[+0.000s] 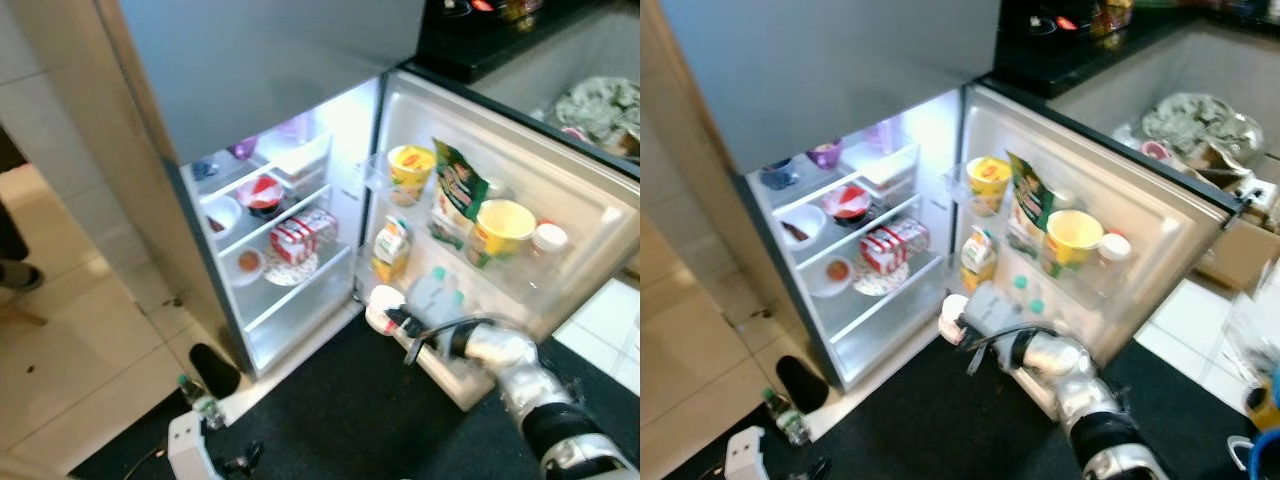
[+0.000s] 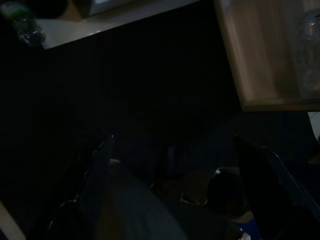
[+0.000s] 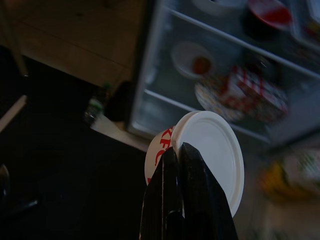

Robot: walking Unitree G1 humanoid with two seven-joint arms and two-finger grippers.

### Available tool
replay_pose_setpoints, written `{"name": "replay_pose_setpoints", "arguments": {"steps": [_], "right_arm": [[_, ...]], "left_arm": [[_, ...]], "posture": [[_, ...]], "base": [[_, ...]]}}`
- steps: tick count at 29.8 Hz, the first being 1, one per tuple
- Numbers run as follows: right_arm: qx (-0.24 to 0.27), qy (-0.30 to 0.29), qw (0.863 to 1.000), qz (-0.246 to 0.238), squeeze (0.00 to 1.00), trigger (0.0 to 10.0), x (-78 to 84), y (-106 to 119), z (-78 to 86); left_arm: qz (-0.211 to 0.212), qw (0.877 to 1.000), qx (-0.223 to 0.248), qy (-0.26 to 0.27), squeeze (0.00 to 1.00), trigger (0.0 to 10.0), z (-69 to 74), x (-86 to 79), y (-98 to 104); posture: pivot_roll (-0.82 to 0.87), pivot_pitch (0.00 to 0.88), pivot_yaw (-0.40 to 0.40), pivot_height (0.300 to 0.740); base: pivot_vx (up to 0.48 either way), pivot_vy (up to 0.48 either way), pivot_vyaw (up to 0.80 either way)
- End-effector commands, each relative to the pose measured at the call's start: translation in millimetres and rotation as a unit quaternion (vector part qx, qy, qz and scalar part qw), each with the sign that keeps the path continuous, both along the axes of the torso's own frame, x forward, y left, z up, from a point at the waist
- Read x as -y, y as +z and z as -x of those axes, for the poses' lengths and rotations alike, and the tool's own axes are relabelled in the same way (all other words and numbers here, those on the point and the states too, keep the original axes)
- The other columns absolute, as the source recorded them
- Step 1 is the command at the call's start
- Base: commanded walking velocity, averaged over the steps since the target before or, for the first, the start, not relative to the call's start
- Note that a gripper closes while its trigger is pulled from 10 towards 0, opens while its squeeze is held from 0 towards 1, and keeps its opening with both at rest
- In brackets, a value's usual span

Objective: Restocking fridge

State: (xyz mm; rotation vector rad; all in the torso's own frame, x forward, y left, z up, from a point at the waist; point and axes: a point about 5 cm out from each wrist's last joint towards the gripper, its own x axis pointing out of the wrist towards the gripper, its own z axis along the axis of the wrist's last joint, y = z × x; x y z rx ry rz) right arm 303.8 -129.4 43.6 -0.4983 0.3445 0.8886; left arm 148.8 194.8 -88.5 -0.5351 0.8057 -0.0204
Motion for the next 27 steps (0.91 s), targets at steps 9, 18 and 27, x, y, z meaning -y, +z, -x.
{"name": "replay_pose_setpoints", "arguments": {"steps": [9, 18, 27], "right_arm": [[0.035, 0.023, 0.999, 0.028, 0.00, 10.0, -24.5, -2, 0.1], [0.058, 0.014, 0.997, 0.058, 0.00, 10.0, -26.6, -6, -3.1], [0.060, 0.011, 0.995, 0.073, 0.00, 10.0, -31.0, -12, -0.3]], "left_arm": [[-0.027, 0.998, -0.046, -0.015, 0.00, 10.0, 15.1, 3.9, -8], [-0.039, 0.998, -0.051, -0.023, 0.00, 10.0, 13.0, 2.2, -8], [-0.051, 0.995, -0.076, -0.024, 0.00, 10.0, 19.8, 0.4, -11]], "posture": [[-0.08, 0.017, -0.004, 0.740], [-0.08, 0.000, -0.009, 0.740], [-0.07, 0.000, -0.004, 0.740]], "base": [[0.000, 0.000, 0.75], [0.000, 0.000, 0.76], [0.000, 0.000, 0.76]]}}
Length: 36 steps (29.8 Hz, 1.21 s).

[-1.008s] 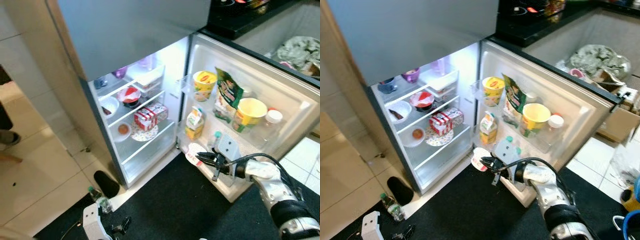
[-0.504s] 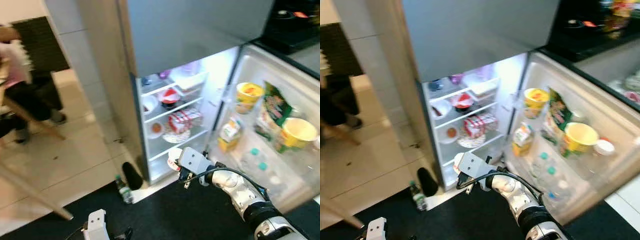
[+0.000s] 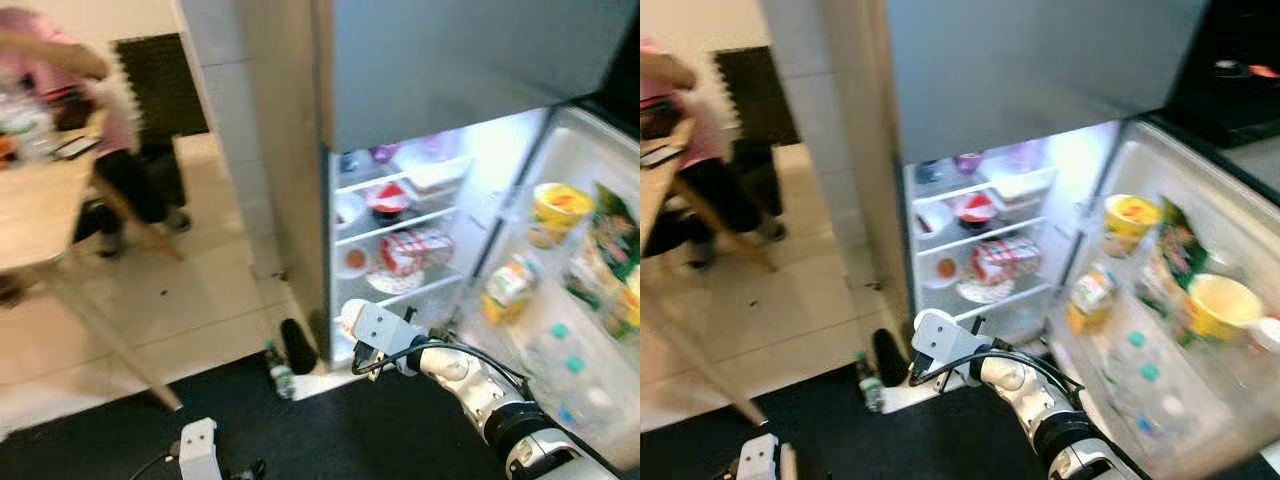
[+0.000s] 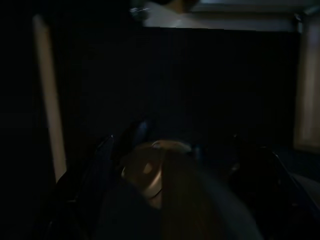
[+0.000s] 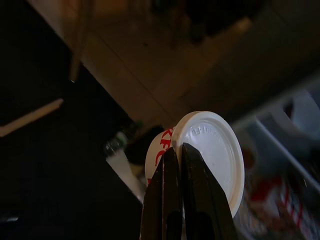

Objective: Restocking fridge

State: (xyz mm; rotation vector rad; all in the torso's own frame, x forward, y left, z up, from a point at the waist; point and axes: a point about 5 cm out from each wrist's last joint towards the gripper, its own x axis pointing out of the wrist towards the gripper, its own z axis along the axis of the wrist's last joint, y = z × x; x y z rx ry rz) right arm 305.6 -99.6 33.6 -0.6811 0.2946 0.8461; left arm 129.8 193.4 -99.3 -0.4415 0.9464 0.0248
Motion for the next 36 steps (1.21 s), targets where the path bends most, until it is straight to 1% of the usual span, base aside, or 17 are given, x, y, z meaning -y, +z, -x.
{"name": "replay_pose_setpoints", "arguments": {"steps": [1, 6, 8, 10, 13, 14, 15, 21, 33, 36], "right_arm": [[0.003, 0.000, 1.000, 0.003, 0.00, 10.0, -2.0, -2, 0.6], [0.006, -0.010, 1.000, 0.013, 0.00, 10.0, 0.2, -4, -0.9], [0.007, -0.017, 1.000, 0.019, 0.00, 10.0, 2.7, -5, -1.6], [0.012, -0.036, 0.999, 0.027, 0.00, 10.0, 7.9, -5, -4.1], [0.020, -0.053, 0.998, 0.024, 0.00, 10.0, 10.8, -4, -6.5], [0.023, -0.066, 0.997, 0.016, 0.00, 10.0, 11.9, -3, -8.1], [0.023, -0.066, 0.997, 0.016, 0.00, 10.0, 11.9, -3, -8.1], [0.024, -0.084, 0.996, 0.003, 0.00, 10.0, 13.3, -2, -9.9], [0.025, -0.085, 0.996, 0.008, 0.00, 10.0, 14.2, -4, -9.2], [0.026, -0.085, 0.996, 0.009, 0.00, 10.0, 14.8, -4, -9.6]], "left_arm": [[-0.007, 1.000, -0.009, -0.008, 0.00, 10.0, 2.0, -1.3, -1], [-0.013, 1.000, -0.015, -0.008, 0.00, 10.0, 3.3, -2.0, -2], [-0.014, 1.000, -0.017, -0.008, 0.00, 10.0, 3.5, -1.9, -2], [-0.016, 1.000, -0.018, -0.008, 0.00, 10.0, 3.6, -1.4, -2], [-0.016, 1.000, -0.018, -0.008, 0.00, 10.0, 3.6, -1.2, -2], [-0.014, 1.000, -0.018, -0.007, 0.00, 10.0, 3.8, -0.9, -2], [-0.014, 1.000, -0.018, -0.007, 0.00, 10.0, 3.8, -0.9, -2], [-0.016, 1.000, -0.020, -0.004, 0.00, 10.0, 4.9, -1.7, -2], [-0.016, 1.000, -0.020, -0.002, 0.00, 10.0, 5.1, -1.8, -2], [-0.020, 1.000, -0.024, -0.003, 0.00, 10.0, 5.7, -1.7, -3]], "posture": [[-0.07, 0.000, -0.001, 0.740], [-0.07, 0.000, -0.004, 0.740], [-0.07, 0.000, -0.002, 0.740], [-0.07, 0.000, 0.000, 0.740], [-0.07, 0.000, 0.000, 0.740], [-0.07, 0.000, 0.000, 0.740], [-0.07, 0.000, 0.000, 0.740], [-0.07, 0.000, 0.002, 0.740], [-0.07, 0.000, 0.001, 0.740], [-0.07, 0.000, 0.001, 0.740]], "base": [[0.000, 0.000, 0.76], [0.000, 0.000, 0.76], [0.000, 0.000, 0.76], [0.000, 0.000, 0.76], [0.000, 0.000, 0.79], [0.000, 0.000, 0.68], [0.000, 0.000, 0.68], [0.000, -0.452, 0.00], [0.000, -0.426, 0.00], [0.000, -0.105, 0.00]]}}
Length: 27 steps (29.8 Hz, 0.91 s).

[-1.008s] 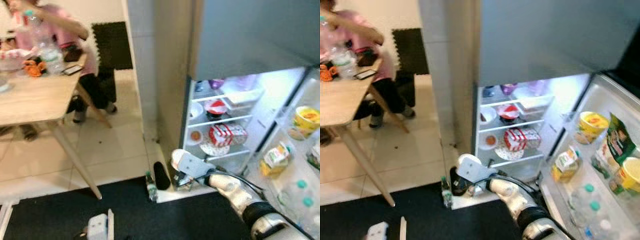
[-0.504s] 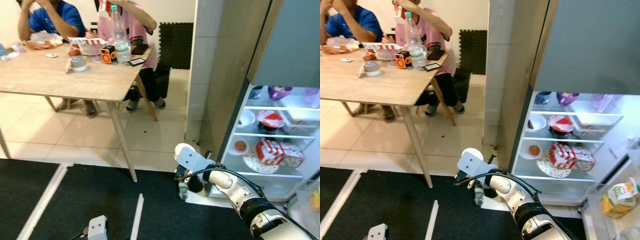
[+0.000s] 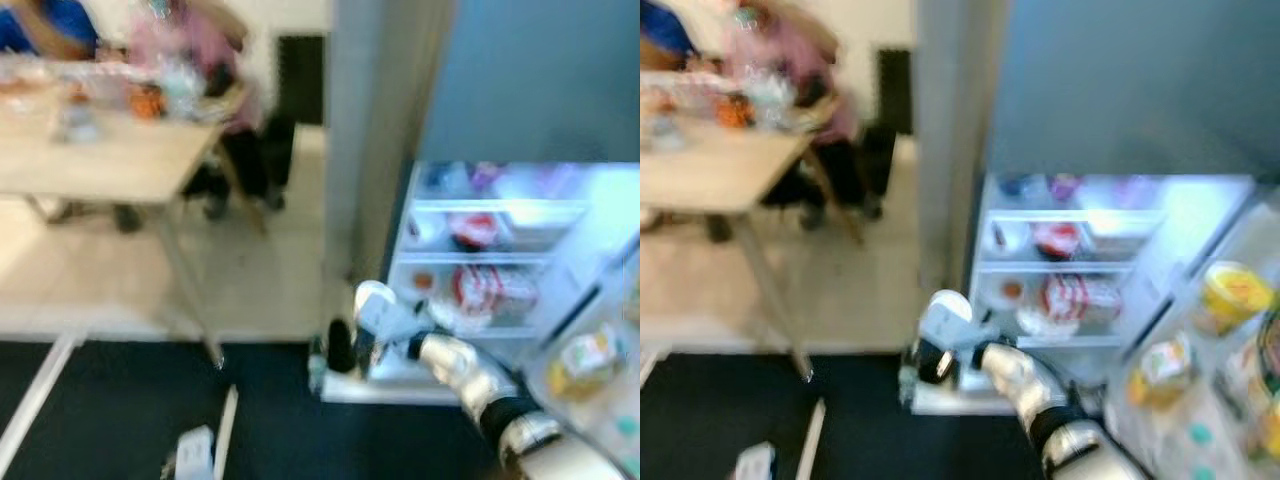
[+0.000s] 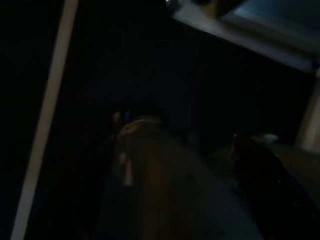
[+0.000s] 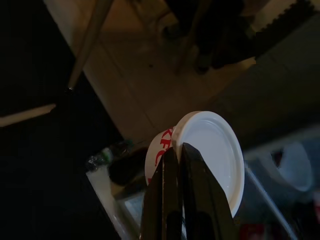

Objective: Restocking fridge

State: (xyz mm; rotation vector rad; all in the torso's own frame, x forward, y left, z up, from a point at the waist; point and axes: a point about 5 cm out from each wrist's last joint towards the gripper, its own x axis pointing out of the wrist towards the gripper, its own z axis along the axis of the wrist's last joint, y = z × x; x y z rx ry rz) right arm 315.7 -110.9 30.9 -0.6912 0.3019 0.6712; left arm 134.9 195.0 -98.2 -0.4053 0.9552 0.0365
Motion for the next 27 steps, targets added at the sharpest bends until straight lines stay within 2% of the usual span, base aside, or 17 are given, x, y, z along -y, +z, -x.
{"name": "replay_pose_setpoints", "arguments": {"steps": [1, 10, 13, 18, 20, 27], "right_arm": [[-0.002, -0.005, 1.000, -0.002, 0.00, 10.0, 3.7, -1.0, 0.3], [-0.001, -0.005, 1.000, -0.001, 0.00, 10.0, 4.2, -0.7, -0.1], [0.001, -0.004, 1.000, -0.002, 0.00, 10.0, 4.0, -0.3, -0.5], [0.003, -0.004, 1.000, -0.002, 0.00, 10.0, 3.2, 0.4, -1.0], [0.004, -0.003, 1.000, -0.002, 0.00, 10.0, 2.6, 0.7, -1.2], [0.006, -0.003, 1.000, -0.003, 0.00, 10.0, 2.3, 1.1, -1.4]], "left_arm": [[-0.003, 1.000, -0.020, 0.001, 0.00, 10.0, 11.0, 0.0, -4.0], [-0.005, 1.000, -0.017, 0.000, 0.00, 10.0, 10.3, -0.1, -3.7], [-0.005, 1.000, -0.020, -0.020, 0.00, 10.0, 11.0, 2.3, -4.1], [-0.010, 1.000, -0.021, -0.011, 0.00, 10.0, 10.7, 1.5, -4.2], [-0.010, 1.000, -0.020, 0.002, 0.00, 10.0, 9.9, 0.3, -3.9], [-0.008, 1.000, -0.016, 0.002, 0.00, 10.0, 7.8, 0.6, -3.2]], "posture": [[-0.07, 0.000, 0.001, 0.740], [-0.07, 0.000, 0.001, 0.740], [-0.07, 0.000, 0.001, 0.740], [-0.07, 0.000, 0.001, 0.740], [-0.07, 0.000, 0.001, 0.740], [-0.07, 0.000, 0.001, 0.740]], "base": [[0.000, 0.000, 0.00], [0.000, 0.000, 0.00], [0.000, -0.469, 0.00], [0.000, -0.469, 0.00], [0.000, 0.000, 0.00], [0.000, 0.000, 0.00]]}}
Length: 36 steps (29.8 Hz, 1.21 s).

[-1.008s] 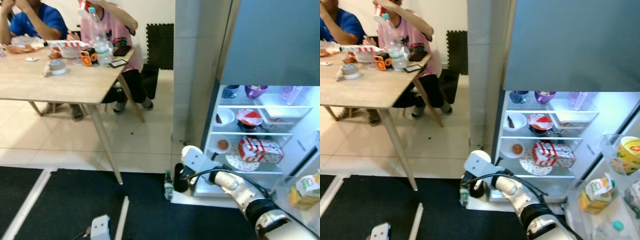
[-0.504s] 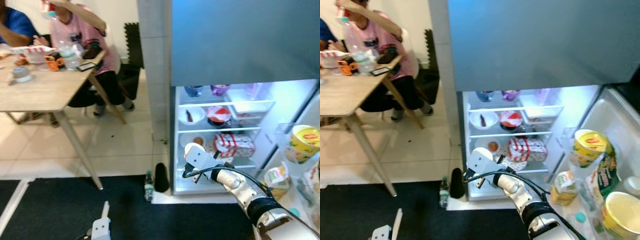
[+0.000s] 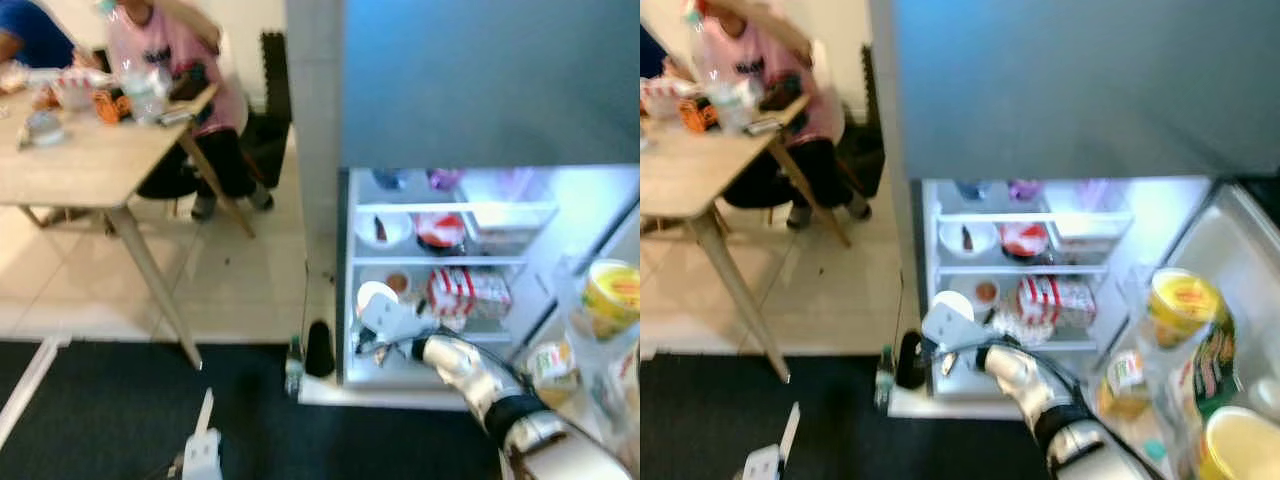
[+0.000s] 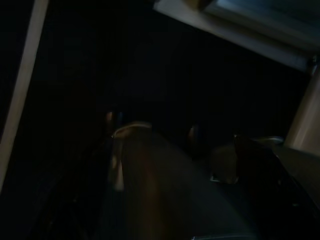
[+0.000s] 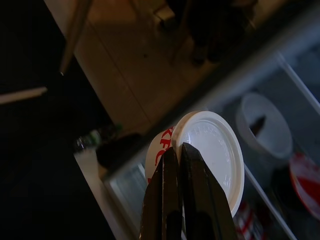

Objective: Restocking fridge

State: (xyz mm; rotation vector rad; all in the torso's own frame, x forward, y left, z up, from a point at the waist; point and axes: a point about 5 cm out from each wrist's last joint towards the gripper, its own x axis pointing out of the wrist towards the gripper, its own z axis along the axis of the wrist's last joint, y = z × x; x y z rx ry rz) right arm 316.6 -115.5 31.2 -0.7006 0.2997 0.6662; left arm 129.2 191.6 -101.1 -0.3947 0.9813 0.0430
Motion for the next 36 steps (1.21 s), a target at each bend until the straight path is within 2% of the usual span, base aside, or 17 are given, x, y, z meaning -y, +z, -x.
{"name": "replay_pose_setpoints", "arguments": {"steps": [1, 12, 32, 36], "right_arm": [[0.003, 0.000, 1.000, -0.007, 0.00, 10.0, -2.7, 1, -0.5], [0.009, 0.003, 1.000, -0.007, 0.00, 10.0, -5.6, 3, -1.8], [0.011, -0.023, 1.000, 0.005, 0.00, 10.0, 6.3, 3, -4.3], [0.009, -0.033, 0.999, 0.006, 0.00, 10.0, 9.7, 3, -5.6]], "left_arm": [[-0.003, 1.000, -0.001, 0.004, 0.00, 10.0, 1.5, -2.8, 0], [0.008, 1.000, 0.011, -0.009, 0.00, 10.0, -0.7, 0.0, 1], [0.010, 1.000, 0.015, -0.013, 0.00, 10.0, -2.3, -0.4, 2], [0.007, 1.000, 0.014, -0.011, 0.00, 10.0, -2.4, -0.6, 2]], "posture": [[-0.07, 0.000, 0.001, 0.740], [-0.07, 0.001, 0.004, 0.740], [-0.07, 0.000, 0.006, 0.740], [-0.07, 0.000, 0.006, 0.740]], "base": [[0.000, 0.000, 0.00], [0.091, 0.000, 0.00], [0.297, 0.000, 0.00], [0.000, 0.000, 0.00]]}}
